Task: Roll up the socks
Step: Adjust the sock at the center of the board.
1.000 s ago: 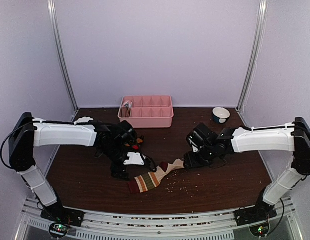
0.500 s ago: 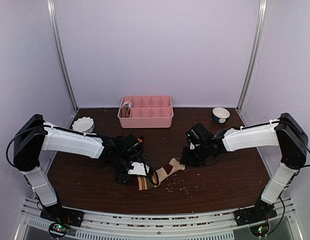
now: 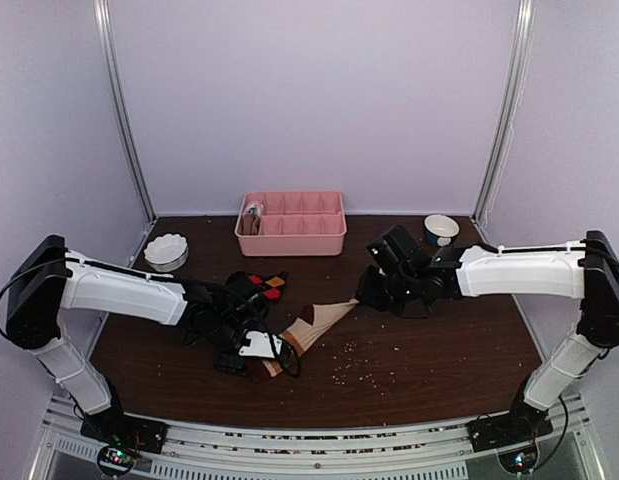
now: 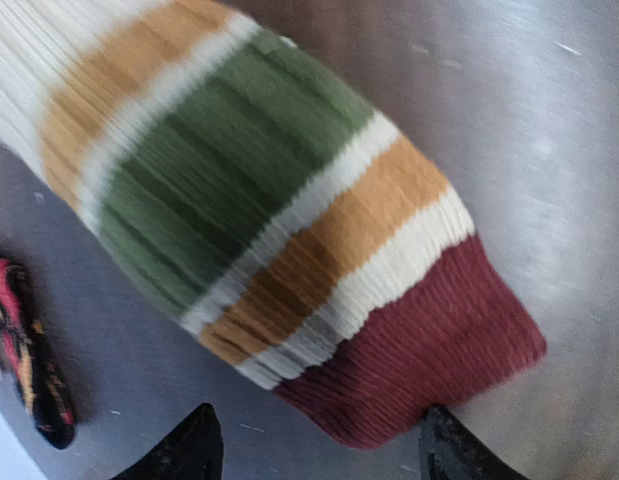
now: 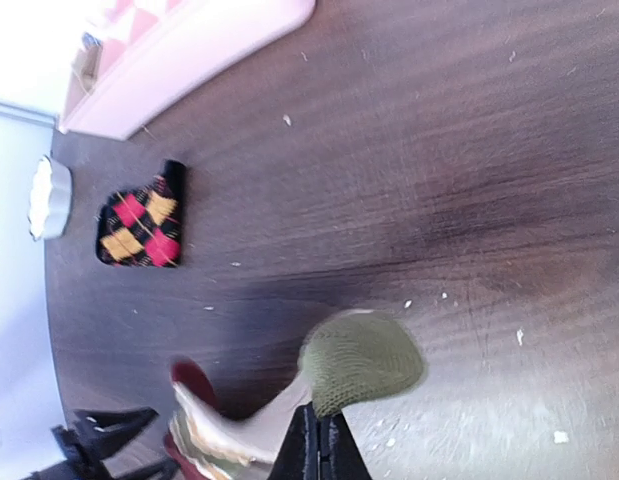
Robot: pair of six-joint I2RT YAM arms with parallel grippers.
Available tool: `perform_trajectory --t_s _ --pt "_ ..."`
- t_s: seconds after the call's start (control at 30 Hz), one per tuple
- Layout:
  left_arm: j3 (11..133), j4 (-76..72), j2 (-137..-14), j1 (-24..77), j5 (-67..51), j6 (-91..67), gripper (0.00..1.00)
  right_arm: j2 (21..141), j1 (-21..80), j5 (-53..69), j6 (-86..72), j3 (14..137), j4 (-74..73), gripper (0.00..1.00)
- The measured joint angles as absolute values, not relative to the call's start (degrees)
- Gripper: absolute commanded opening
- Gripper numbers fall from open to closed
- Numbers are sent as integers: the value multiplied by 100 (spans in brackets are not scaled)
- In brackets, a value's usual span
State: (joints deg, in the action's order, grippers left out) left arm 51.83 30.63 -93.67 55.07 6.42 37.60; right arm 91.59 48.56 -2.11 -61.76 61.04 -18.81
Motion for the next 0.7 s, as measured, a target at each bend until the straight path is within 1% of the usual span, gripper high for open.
perform_trajectory --t_s 0.07,0.13,0.17,0.27,0.4,0.47,0.53,0.7 --pt "5146 3291 -9290 5507 443 3719 70 8991 5103 -617 -6359 6285 -2178 1" --pt "5107 3483 -9255 5507 266 3680 70 8901 5336 -987 -6576 6519 -2515 17" --pt "5100 3555 -9249 5507 209 3660 70 8901 5459 -1181 -6672 6689 -2714 19" --pt "5100 3695 -9249 5507 82 3603 70 9085 5699 -1546 -6869 7212 -3199 20" --pt "5105 3839 -9223 5507 21 3583 71 9771 5690 -1815 -6954 7942 -3642 20" --pt "5116 3929 -9133 5496 19 3594 73 10256 5625 -1942 -6989 8322 -3999 25" --pt "5192 4119 -8958 5428 -40 3616 74 10672 5537 -2049 -7008 8591 -4296 27" --pt "5986 4571 -8646 4993 -429 3704 74 10836 5218 -2078 -6624 8635 -4475 32"
